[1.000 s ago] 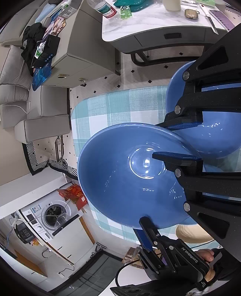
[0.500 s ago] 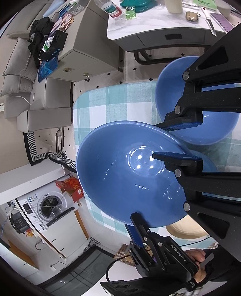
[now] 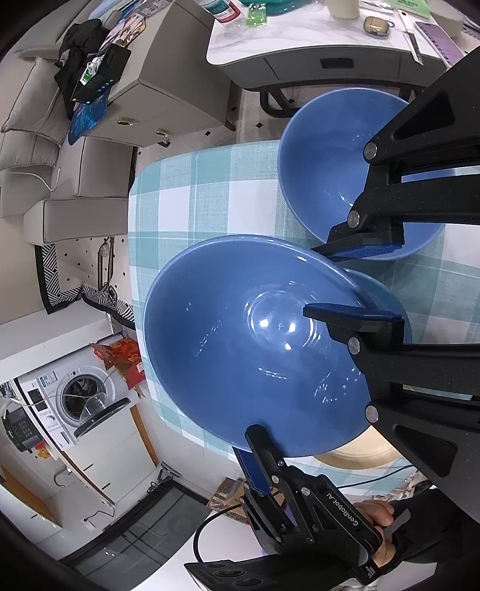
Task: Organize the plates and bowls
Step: 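Lift the gripped blue bowls and carry them toward the plate stack with both tools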
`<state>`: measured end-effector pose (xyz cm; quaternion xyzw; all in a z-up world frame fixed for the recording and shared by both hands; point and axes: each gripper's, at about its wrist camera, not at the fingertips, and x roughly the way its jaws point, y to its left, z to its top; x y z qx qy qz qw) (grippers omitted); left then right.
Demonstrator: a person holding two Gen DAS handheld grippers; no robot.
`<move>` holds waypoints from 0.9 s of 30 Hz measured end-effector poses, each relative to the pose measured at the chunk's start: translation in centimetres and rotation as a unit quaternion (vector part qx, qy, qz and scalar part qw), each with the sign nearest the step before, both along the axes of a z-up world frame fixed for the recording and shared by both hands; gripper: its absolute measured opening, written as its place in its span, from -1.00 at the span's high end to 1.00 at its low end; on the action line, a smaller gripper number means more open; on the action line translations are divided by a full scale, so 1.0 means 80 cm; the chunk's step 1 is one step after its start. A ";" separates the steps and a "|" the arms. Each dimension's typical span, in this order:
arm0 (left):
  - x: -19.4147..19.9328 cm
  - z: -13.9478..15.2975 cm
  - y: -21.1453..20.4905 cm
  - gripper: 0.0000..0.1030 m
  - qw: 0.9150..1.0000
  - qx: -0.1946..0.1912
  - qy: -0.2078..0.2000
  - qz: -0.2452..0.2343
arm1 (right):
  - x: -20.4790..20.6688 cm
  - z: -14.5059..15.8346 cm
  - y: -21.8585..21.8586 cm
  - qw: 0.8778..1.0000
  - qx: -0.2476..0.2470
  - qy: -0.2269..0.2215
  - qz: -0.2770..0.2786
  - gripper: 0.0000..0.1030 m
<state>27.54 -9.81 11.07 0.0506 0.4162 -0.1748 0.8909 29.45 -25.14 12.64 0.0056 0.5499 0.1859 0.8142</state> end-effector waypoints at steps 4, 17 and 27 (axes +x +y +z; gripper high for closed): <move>-0.010 -0.004 0.004 0.66 1.000 0.003 0.002 -0.001 | -0.008 -0.005 0.004 1.000 -0.004 0.006 0.007 0.56; -0.028 -0.016 0.014 0.66 1.000 0.005 0.007 -0.002 | -0.020 -0.025 0.017 0.999 -0.013 0.021 0.020 0.56; -0.031 -0.027 0.017 0.66 1.000 0.009 0.018 -0.001 | -0.024 -0.038 0.027 0.999 -0.025 0.032 0.030 0.55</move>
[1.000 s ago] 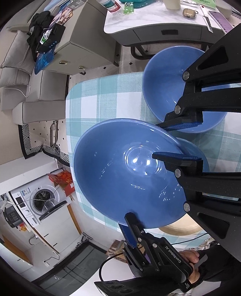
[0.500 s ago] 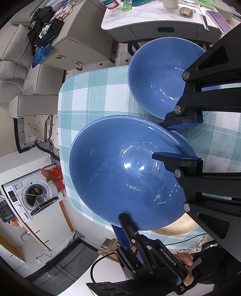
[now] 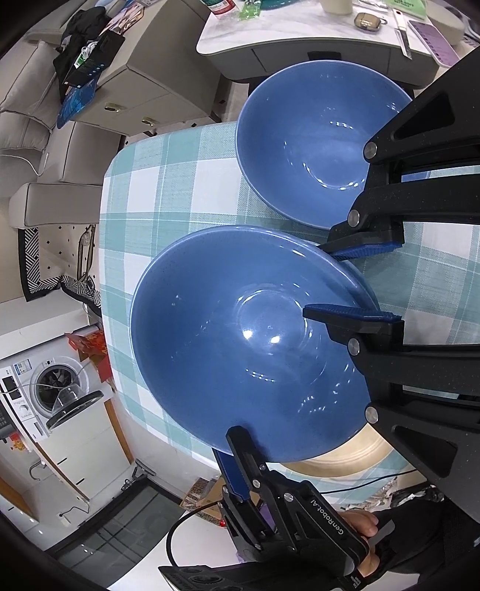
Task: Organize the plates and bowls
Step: 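Lift the gripped blue bowls and carry them toward the plate stack with both tools, then lower the held blue bowls onto the stack with both tools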
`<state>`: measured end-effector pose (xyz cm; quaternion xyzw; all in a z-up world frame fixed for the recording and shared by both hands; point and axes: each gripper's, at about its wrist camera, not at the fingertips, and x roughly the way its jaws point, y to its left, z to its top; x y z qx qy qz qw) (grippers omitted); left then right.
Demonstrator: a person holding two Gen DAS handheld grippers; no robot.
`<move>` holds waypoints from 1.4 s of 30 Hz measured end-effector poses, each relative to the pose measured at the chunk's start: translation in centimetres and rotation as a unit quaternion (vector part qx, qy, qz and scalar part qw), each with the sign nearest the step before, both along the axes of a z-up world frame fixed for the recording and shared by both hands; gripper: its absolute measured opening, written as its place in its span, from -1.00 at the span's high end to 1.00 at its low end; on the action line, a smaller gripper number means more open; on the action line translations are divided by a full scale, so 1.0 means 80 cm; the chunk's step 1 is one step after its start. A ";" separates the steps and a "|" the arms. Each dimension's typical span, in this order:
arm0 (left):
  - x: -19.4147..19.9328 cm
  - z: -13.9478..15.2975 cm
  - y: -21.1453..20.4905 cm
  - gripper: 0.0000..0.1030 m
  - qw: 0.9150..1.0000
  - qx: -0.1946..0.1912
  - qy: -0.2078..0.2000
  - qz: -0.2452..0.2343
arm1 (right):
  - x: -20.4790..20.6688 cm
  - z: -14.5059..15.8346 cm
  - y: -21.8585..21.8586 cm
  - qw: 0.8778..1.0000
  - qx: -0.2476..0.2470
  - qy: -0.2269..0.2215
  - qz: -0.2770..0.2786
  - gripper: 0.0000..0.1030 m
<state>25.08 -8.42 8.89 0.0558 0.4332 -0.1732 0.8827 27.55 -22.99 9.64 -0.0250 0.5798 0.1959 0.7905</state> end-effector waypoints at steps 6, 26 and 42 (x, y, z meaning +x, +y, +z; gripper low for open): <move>0.001 -0.007 0.000 0.66 1.000 0.004 0.007 0.000 | 0.004 -0.010 0.005 1.000 -0.008 0.010 0.004 0.55; 0.002 -0.026 -0.001 0.66 1.000 0.014 0.026 -0.004 | 0.003 -0.031 0.013 0.999 -0.022 0.027 0.015 0.54; 0.003 -0.041 -0.006 0.66 0.998 0.037 0.041 -0.012 | -0.002 -0.040 0.019 0.998 -0.043 0.038 0.024 0.54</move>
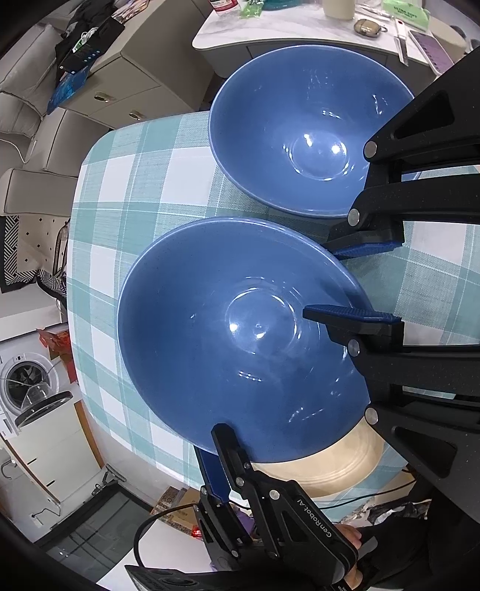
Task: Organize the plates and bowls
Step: 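Lower the held blue bowls onto the stack with both tools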
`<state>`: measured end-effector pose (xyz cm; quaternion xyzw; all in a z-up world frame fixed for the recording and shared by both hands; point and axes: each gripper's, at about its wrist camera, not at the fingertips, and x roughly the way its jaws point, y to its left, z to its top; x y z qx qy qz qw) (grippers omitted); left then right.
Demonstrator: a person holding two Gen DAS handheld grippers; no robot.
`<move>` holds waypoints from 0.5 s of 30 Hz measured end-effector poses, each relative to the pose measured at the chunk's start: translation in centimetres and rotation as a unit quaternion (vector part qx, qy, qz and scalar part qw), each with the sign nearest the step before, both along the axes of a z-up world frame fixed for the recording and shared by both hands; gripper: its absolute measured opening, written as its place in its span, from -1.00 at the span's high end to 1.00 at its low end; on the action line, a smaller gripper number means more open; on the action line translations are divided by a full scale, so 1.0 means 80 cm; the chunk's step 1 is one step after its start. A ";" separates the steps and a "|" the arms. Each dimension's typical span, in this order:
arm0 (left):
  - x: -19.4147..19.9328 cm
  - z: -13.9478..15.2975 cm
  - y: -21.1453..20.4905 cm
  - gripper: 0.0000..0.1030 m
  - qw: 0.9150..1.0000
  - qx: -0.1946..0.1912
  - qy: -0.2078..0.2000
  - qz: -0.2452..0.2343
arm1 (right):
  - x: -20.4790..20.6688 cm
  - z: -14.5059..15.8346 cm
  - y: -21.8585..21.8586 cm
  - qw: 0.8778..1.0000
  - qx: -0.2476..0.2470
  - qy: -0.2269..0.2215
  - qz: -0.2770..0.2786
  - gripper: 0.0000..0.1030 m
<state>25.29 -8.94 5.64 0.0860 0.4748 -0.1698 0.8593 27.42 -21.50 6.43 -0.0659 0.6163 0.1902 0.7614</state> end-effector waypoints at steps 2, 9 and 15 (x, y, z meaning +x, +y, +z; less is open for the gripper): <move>0.000 -0.001 -0.001 0.65 1.000 0.002 0.001 -0.001 | 0.000 -0.002 0.001 1.000 -0.002 0.002 0.001 0.53; 0.001 -0.004 -0.001 0.64 1.000 0.009 0.005 -0.002 | 0.002 -0.003 0.003 1.000 -0.008 0.004 0.006 0.53; 0.002 -0.008 -0.002 0.63 1.000 0.014 0.009 -0.002 | 0.000 -0.003 0.009 1.000 -0.023 0.003 0.014 0.50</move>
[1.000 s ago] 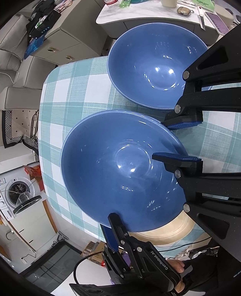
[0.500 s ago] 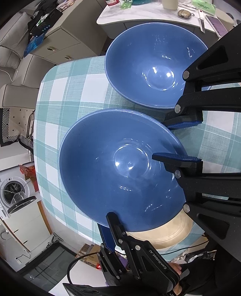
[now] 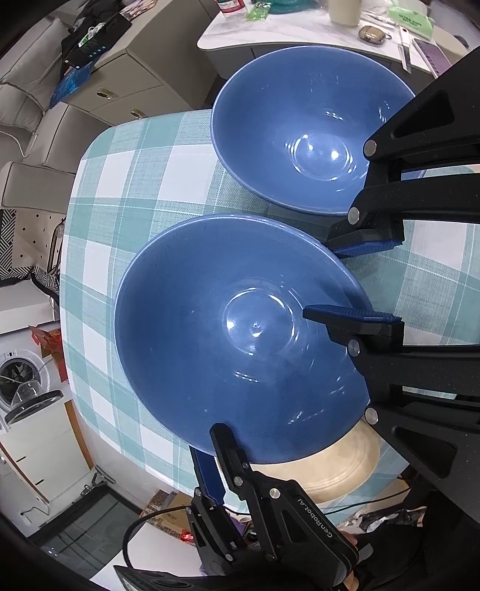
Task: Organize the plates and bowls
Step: 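Lower the held blue bowls onto the stack with both tools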
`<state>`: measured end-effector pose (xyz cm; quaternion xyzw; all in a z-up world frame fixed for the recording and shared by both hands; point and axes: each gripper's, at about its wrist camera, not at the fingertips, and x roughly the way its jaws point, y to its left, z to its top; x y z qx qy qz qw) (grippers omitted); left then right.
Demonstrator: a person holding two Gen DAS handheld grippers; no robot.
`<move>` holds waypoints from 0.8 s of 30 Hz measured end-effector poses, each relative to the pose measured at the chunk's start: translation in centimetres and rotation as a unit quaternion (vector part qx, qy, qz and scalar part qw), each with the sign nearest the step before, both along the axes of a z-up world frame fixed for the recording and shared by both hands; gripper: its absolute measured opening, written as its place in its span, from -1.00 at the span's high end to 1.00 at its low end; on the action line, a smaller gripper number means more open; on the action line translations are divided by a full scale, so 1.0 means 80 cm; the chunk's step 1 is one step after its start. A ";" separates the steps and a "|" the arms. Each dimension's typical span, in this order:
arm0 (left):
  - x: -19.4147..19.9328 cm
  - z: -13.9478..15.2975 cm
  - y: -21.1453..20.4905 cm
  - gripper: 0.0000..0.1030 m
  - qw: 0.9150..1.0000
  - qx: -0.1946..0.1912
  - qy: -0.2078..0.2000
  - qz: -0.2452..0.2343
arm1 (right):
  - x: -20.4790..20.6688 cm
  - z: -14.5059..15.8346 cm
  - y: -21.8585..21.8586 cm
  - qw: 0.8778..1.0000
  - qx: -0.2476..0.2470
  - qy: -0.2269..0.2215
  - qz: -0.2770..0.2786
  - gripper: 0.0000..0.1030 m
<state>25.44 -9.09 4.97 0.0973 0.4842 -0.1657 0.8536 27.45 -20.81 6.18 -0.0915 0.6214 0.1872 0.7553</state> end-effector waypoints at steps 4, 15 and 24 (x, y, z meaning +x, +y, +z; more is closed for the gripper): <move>0.000 -0.003 -0.001 0.60 1.000 0.005 0.003 0.000 | 0.000 0.000 0.006 1.000 -0.014 0.001 0.008 0.48; 0.002 -0.008 -0.002 0.59 1.000 0.009 0.009 -0.004 | -0.002 -0.001 0.021 0.998 -0.056 0.004 0.034 0.32; 0.000 -0.012 -0.004 0.58 1.000 0.007 0.014 -0.013 | -0.007 -0.006 0.030 0.995 -0.089 -0.007 0.055 0.09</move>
